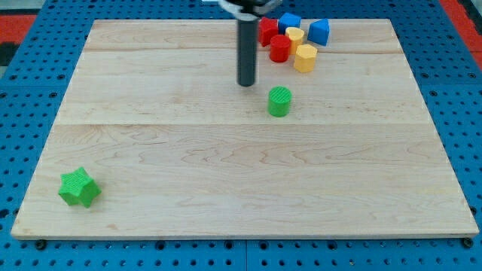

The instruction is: Push the green star to the bottom left of the board

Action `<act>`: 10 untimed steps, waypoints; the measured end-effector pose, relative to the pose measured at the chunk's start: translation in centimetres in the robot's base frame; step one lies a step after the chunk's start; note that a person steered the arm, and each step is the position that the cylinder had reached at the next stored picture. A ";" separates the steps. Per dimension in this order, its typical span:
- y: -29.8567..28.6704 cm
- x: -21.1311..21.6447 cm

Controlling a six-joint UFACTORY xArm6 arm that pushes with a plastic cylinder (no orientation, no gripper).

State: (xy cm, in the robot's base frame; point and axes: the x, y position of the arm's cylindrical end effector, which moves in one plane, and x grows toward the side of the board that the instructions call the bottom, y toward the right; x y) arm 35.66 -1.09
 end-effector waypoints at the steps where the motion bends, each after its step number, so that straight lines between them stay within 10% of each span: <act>1: 0.6 3.6; 3: 18.1 5.1; 7: -4.8 17.8; 10: -25.8 17.3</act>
State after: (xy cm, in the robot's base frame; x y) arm 52.98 -26.90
